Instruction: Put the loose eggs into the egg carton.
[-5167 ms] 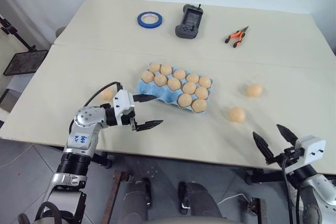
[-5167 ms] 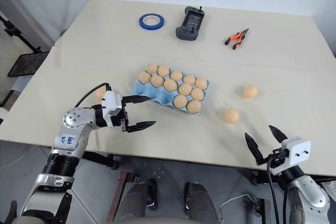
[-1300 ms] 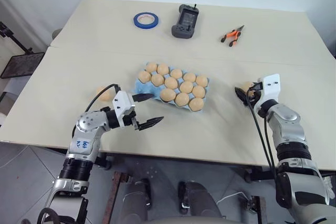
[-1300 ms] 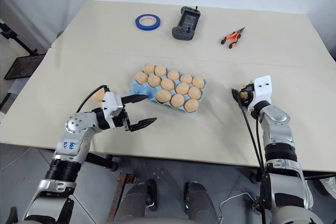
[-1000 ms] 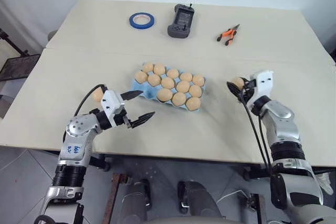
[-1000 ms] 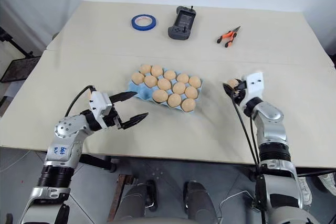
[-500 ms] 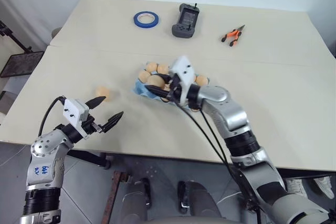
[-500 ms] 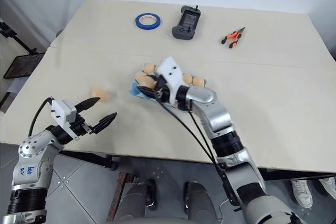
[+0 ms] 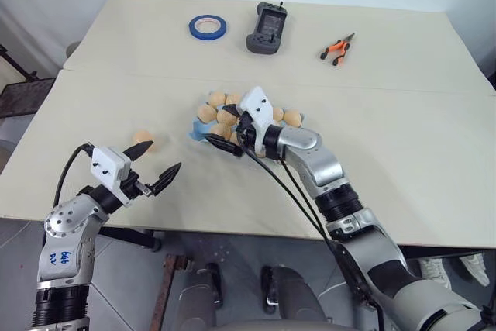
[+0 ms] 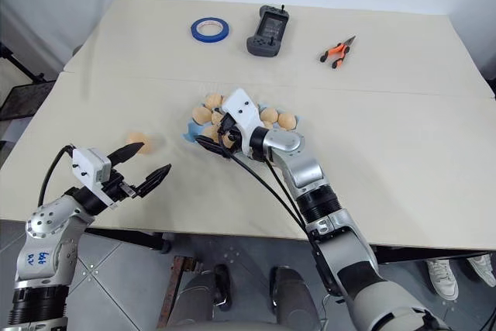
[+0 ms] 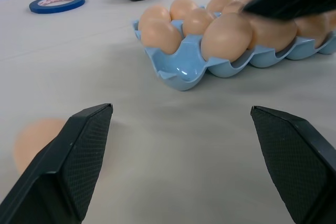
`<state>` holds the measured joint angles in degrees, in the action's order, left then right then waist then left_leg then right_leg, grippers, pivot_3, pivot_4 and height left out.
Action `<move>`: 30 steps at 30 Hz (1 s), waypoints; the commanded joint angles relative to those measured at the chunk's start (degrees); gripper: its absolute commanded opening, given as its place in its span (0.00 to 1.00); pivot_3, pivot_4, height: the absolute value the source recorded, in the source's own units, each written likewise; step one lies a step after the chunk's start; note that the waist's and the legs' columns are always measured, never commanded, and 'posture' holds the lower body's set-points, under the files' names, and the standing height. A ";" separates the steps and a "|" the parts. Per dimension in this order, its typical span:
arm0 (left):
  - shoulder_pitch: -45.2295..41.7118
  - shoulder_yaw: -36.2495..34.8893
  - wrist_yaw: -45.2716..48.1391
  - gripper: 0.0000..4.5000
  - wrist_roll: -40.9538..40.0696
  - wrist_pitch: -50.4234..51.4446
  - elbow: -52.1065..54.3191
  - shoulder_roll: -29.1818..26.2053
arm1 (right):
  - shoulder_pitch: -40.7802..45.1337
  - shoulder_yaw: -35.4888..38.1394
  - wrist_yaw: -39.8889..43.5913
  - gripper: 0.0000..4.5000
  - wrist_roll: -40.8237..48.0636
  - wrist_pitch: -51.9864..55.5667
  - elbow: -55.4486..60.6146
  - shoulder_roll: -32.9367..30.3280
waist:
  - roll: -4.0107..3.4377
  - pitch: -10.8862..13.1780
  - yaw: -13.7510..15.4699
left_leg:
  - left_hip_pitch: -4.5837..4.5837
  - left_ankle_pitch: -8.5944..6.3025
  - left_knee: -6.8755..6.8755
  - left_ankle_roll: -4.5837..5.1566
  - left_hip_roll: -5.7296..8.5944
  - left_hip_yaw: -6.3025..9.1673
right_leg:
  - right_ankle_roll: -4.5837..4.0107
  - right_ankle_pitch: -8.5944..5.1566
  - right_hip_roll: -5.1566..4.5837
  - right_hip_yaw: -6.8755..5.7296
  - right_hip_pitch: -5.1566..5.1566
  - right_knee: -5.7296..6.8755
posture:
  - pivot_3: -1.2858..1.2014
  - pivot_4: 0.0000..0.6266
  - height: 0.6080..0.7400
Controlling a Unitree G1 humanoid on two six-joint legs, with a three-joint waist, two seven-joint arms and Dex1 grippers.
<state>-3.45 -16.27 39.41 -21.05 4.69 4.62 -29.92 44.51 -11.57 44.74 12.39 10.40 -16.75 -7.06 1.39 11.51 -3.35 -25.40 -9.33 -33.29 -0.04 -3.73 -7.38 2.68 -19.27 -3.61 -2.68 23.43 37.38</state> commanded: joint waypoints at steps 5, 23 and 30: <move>-0.51 -1.26 0.98 1.00 -0.94 -1.27 3.22 -1.66 | -14.30 8.87 7.43 1.00 7.27 -4.97 15.99 -10.63 | 0.09 -0.06 0.77 | 0.00 -0.01 -0.01 0.00 0.02 0.03 | 0.00 0.00 -0.04 -0.03 -0.05 -0.06 | 0.52 0.24 1.00; 5.31 -13.11 -6.93 1.00 -4.31 0.24 -0.81 0.11 | -34.06 20.71 21.20 1.00 15.82 -21.24 12.38 -18.13 | 0.10 -0.06 0.19 | 0.28 -0.05 -0.22 0.00 -0.06 0.08 | -0.02 -0.01 0.09 0.03 -0.39 -0.10 | 0.52 0.24 1.00; 8.94 -13.35 -8.70 1.00 -6.11 4.43 1.29 0.77 | -33.86 19.85 23.96 1.00 16.31 -20.87 12.10 -18.91 | 0.10 -0.06 0.35 | 0.28 -0.07 -0.03 -0.04 -0.06 0.28 | -0.08 0.01 0.04 -0.09 -0.53 -0.46 | 0.52 0.24 1.00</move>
<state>5.25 -28.52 31.25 -25.82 9.05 3.48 -29.26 10.47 7.73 68.03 27.15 -10.07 -5.09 -25.05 1.49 11.45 -3.00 -25.13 -9.40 -33.28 -0.08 -3.79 -7.09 2.60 -19.25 -3.58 -2.78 22.89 36.88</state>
